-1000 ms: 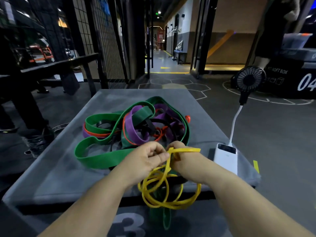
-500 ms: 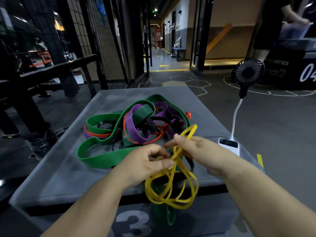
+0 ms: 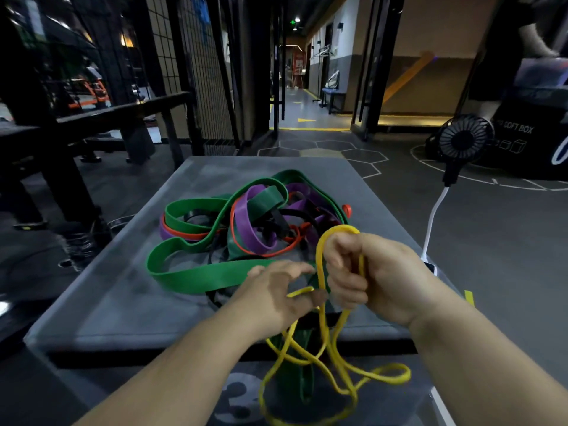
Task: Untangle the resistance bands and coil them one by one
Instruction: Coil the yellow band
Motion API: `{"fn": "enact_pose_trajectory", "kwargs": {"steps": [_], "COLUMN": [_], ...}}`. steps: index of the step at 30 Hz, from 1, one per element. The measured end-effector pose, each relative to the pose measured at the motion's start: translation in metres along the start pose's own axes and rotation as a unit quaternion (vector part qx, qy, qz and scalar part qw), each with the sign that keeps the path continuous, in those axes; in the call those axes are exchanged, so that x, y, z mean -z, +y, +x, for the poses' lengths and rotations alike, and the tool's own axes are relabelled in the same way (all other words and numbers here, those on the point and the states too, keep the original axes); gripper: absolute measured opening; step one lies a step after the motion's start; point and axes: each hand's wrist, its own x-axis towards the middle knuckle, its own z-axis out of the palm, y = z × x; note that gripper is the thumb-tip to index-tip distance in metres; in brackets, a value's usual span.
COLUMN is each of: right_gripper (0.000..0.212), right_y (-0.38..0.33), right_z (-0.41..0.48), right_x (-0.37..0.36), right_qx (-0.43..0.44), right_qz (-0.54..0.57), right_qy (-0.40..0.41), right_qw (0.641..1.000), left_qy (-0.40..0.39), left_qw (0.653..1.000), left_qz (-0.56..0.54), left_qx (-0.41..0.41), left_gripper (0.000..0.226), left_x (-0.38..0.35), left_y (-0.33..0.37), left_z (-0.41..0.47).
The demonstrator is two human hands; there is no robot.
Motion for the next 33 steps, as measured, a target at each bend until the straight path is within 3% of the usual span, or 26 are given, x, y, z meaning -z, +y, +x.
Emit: {"fn": "enact_pose_trajectory", "kwargs": {"steps": [2,5,8,11,13,16,21,24,26,29,33], "right_gripper": [0.027,0.025,0.024,0.022,0.019,0.020,0.032,0.033,0.034,0.034,0.019], "right_y": [0.000,-0.001,-0.004,-0.004,-0.002,0.000,-0.003,-0.003,-0.005,-0.021,-0.045], "right_z": [-0.001,-0.001,-0.002,-0.004,-0.004,-0.003,-0.004,-0.003,-0.002,-0.007,-0.022], "right_x": [0.002,0.009,0.014,0.009,0.003,-0.007,-0.010,-0.007,0.001,0.023,0.045], "right_qx": [0.006,0.036,0.047,0.039,0.035,0.034,0.028,0.040,0.057,0.118,0.224], "right_qz": [0.064,0.157,0.208,0.212,0.205,0.214,0.249,0.251,0.269,0.311,0.272], "right_qy": [-0.035,-0.083,-0.125,-0.144,-0.157,-0.172,-0.204,-0.206,-0.196,-0.147,0.085], "right_qw": [0.997,0.984,0.969,0.966,0.965,0.961,0.946,0.945,0.941,0.931,0.932], "left_qy": [-0.006,-0.032,-0.043,-0.058,-0.062,-0.078,-0.122,-0.146,-0.179,-0.220,-0.236], "left_qw": [0.999,0.999,0.999,0.998,0.996,0.984,0.951,0.962,0.961,0.953,0.956], "left_qz": [-0.017,0.016,-0.016,0.002,-0.032,-0.130,-0.273,-0.221,-0.199,-0.207,-0.174], "left_qx": [-0.036,-0.006,0.005,-0.023,-0.054,-0.091,-0.081,-0.071,-0.072,-0.039,-0.008], "left_gripper": [0.050,0.019,0.029,0.054,0.059,0.053,0.043,0.019,0.006,0.006,0.016], "left_x": [-0.005,-0.005,0.001,-0.001,-0.007,-0.015,-0.018,-0.022,-0.021,-0.013,-0.002], "left_y": [0.004,0.014,0.019,0.025,0.030,0.029,0.037,0.035,0.036,0.032,0.017], "left_z": [0.001,0.001,-0.004,-0.011,-0.014,-0.017,-0.024,-0.021,-0.019,-0.018,-0.019]}}
